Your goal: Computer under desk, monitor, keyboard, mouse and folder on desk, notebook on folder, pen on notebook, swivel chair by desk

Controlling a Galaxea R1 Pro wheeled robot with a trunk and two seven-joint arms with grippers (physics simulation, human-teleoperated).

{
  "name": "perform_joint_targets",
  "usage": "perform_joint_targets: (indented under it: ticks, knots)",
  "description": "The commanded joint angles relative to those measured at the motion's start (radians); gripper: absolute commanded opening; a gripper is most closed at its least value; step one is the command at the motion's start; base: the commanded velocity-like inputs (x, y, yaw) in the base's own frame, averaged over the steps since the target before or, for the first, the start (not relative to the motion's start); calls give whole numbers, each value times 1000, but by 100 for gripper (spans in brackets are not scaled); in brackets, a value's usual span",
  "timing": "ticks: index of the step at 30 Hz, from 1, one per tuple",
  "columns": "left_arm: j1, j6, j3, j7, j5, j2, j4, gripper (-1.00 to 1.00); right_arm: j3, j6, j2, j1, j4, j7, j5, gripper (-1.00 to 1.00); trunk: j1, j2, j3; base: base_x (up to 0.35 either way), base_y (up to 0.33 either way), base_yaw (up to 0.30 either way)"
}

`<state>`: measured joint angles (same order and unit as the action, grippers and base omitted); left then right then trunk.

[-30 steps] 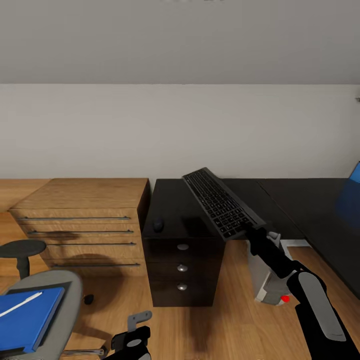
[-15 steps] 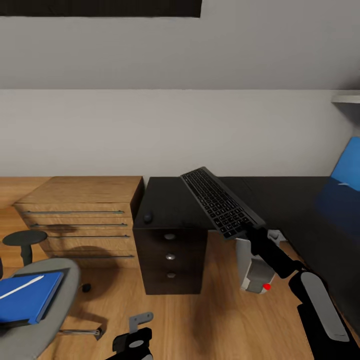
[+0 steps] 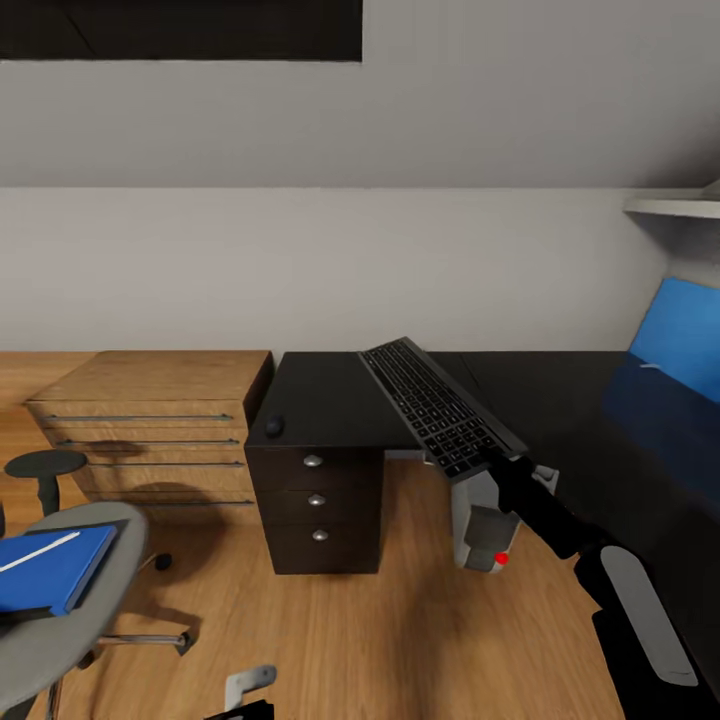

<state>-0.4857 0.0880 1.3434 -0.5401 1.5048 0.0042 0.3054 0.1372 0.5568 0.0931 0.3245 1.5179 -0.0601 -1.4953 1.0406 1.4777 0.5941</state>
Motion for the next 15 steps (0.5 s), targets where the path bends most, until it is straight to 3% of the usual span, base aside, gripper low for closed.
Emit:
perform_joint_targets:
  ticks: [1,15]
  knots:
    - [-1,7,8,-4,11,0,1,100,-1,4,0,1,1,-7,-9,-100,-4,-7,-2,-63,-29,0]
    - [-1,7,7,0,15,2,-1,100,-10,4,2,1,8,-10,-4,-100,-58,-105,-46,-305,-3,0]
